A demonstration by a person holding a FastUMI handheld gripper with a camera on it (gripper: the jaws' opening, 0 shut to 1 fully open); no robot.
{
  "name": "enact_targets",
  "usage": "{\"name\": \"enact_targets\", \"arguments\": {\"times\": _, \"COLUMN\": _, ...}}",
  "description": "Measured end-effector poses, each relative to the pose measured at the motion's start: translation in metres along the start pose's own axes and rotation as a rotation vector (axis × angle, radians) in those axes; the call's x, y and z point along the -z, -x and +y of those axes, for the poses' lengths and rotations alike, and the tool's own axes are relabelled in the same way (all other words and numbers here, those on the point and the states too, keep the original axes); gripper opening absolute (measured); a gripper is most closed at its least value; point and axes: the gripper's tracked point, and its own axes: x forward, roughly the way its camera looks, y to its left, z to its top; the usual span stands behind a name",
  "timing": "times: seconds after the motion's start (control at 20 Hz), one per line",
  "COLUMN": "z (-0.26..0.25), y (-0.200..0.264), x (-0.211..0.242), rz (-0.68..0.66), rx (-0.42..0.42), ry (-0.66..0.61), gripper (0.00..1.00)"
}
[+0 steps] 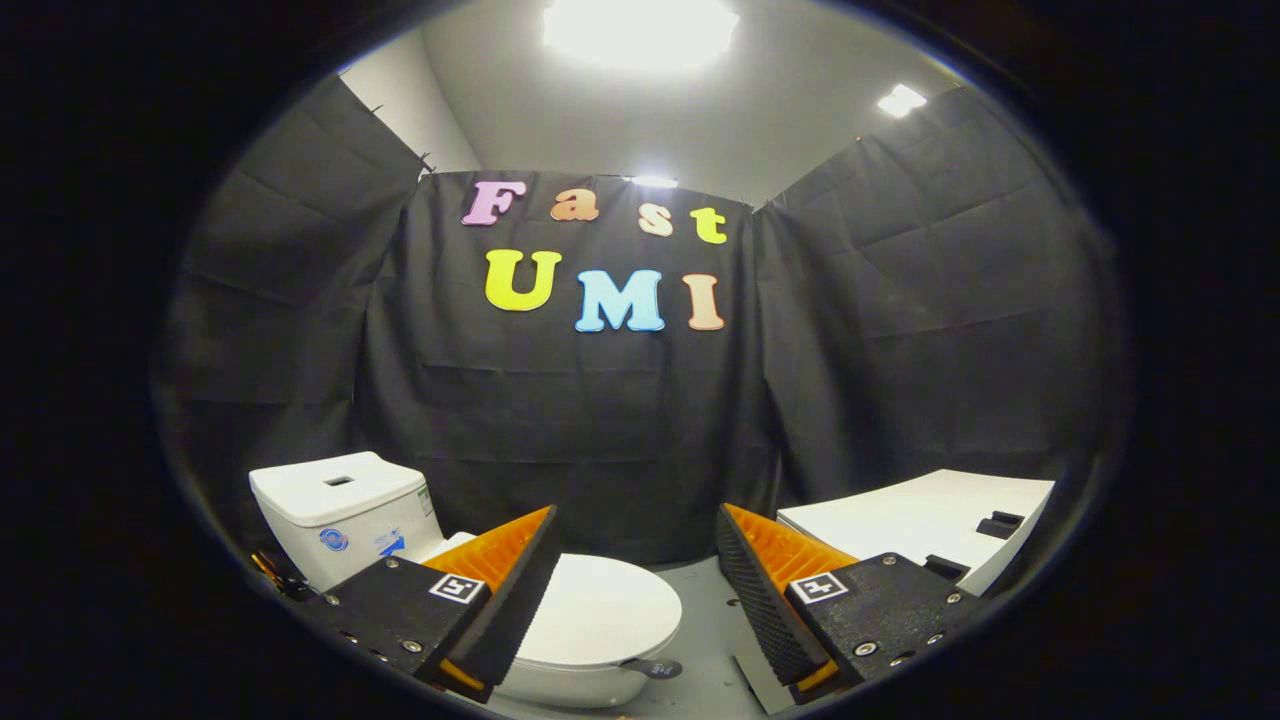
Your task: Open the toilet lid.
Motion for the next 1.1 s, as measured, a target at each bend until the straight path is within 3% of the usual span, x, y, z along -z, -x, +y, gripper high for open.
{"name": "enact_targets", "arguments": {"times": 0.45, "z": -0.009, "y": -0.024, "x": 0.031, "rz": 0.037, "rx": 0.009, "ry": -0.138, "gripper": 0.95}}
{"name": "enact_targets", "arguments": {"times": 1.1, "z": -0.052, "y": -0.047, "x": 0.142, "rz": 0.17, "rx": 0.12, "ry": -0.542, "gripper": 0.96}}
